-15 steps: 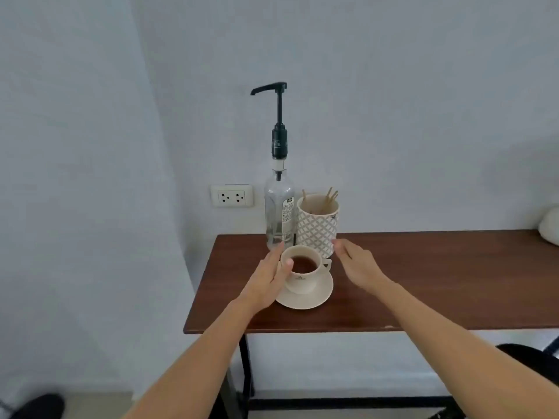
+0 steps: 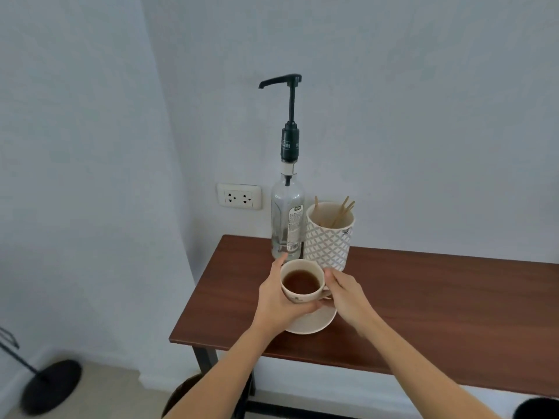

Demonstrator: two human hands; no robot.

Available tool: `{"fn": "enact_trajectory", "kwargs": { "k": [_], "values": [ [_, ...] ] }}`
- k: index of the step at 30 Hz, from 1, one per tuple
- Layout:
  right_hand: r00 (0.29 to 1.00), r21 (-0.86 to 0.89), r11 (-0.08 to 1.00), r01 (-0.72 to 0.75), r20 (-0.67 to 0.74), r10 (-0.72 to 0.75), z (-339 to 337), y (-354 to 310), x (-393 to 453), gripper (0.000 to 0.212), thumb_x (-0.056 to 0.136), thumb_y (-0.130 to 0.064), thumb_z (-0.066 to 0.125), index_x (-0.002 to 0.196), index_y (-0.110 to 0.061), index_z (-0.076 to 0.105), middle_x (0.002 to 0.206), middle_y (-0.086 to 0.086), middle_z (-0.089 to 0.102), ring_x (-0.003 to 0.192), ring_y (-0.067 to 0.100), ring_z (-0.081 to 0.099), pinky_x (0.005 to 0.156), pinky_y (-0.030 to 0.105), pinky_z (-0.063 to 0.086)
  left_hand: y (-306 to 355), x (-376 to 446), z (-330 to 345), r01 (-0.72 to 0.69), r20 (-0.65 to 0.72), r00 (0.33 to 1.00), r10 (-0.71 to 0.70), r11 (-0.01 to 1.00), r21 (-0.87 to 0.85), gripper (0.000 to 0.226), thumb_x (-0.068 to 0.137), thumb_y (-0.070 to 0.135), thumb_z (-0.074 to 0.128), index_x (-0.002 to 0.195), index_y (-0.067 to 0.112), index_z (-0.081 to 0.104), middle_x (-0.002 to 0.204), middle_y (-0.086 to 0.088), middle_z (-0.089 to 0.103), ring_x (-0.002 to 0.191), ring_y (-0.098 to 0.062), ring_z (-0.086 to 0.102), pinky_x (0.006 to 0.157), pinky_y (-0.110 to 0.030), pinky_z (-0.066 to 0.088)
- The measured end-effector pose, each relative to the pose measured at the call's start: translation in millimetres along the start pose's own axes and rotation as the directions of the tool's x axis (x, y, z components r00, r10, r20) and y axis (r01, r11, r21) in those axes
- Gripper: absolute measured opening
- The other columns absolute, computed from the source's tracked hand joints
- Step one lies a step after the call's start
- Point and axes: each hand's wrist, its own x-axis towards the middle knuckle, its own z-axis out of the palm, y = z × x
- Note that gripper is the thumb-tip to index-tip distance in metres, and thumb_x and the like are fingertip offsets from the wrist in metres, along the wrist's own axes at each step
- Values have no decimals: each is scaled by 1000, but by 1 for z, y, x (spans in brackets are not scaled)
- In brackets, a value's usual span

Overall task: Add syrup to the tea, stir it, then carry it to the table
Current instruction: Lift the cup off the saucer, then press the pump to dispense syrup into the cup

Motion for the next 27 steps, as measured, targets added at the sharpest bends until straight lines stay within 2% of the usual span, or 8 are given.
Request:
{"fn": "enact_trajectory", "kwargs": {
  "k": [6, 10, 13, 17, 20, 23, 25, 27],
  "values": [
    [994, -27, 995, 93, 64, -91, -2, -42, 1, 35, 106, -22, 40, 104, 2, 66, 103, 19, 73, 97, 26, 73, 78, 27, 62, 29, 16, -33, -66, -33, 997, 64, 997, -45, 88, 52, 18, 99, 121, 42, 50, 109, 15, 72, 103, 8, 66, 84, -4, 46],
    [970, -138, 963, 233, 102, -220, -4, -99, 9, 36, 106, -24, 38, 101, 0, 64, 99, 17, 73, 94, 27, 72, 85, 42, 60, 58, 41, -71, -99, -34, 995, 96, 993, -69, 87, 47, 34, 96, 123, 35, 54, 106, 13, 74, 99, 1, 69, 84, -15, 53],
    [940, -143, 929, 341, 34, -340, -5, -152, 23, 31, 104, -33, 41, 116, -19, 66, 108, 1, 74, 99, 14, 71, 91, 39, 58, 83, 66, -96, -113, -70, 992, 106, 989, -95, 85, 39, 45, 91, 116, 40, 53, 104, 12, 74, 96, 1, 70, 84, -17, 55],
    [905, -97, 913, 396, -123, -406, -7, -229, 55, 46, 102, -47, 38, 143, -27, 42, 115, -8, 58, 118, 22, 60, 106, 46, 46, 111, 104, -126, -109, -103, 990, 97, 987, -116, 97, 35, 49, 90, 123, 34, 52, 107, 9, 73, 100, -9, 71, 91, -34, 58],
    [914, -4, 931, 364, -190, -358, -7, -272, 86, 58, 98, -58, 36, 149, -32, 29, 113, -6, 56, 117, 26, 56, 108, 48, 43, 131, 130, -143, -92, -111, 991, 80, 989, -112, 100, 36, 47, 91, 126, 32, 51, 108, 10, 69, 102, -15, 68, 89, -42, 60],
    [919, 102, 931, 352, -225, -323, -2, -298, 111, 62, 88, -72, 35, 129, -28, 51, 121, 4, 62, 104, 23, 60, 104, 50, 48, 146, 152, -152, -81, -106, 992, 68, 990, -119, 96, 45, 37, 95, 130, 27, 50, 109, 8, 66, 104, -17, 66, 83, -36, 59],
    [930, 170, 929, 328, -228, -287, 2, -307, 114, 55, 90, -71, 38, 104, -24, 62, 106, 6, 69, 90, 23, 65, 93, 44, 55, 153, 162, -154, -68, -108, 993, 54, 989, -131, 99, 43, 38, 95, 130, 26, 50, 112, 7, 65, 104, -17, 66, 81, -31, 57],
    [933, 243, 917, 315, -256, -252, 7, -312, 116, 49, 90, -66, 48, 90, -20, 66, 94, 7, 74, 74, 26, 67, 75, 40, 57, 159, 171, -155, -67, -112, 992, 51, 988, -141, 107, 33, 47, 90, 130, 26, 50, 114, 6, 65, 104, -16, 66, 80, -30, 57]
  ]
}}
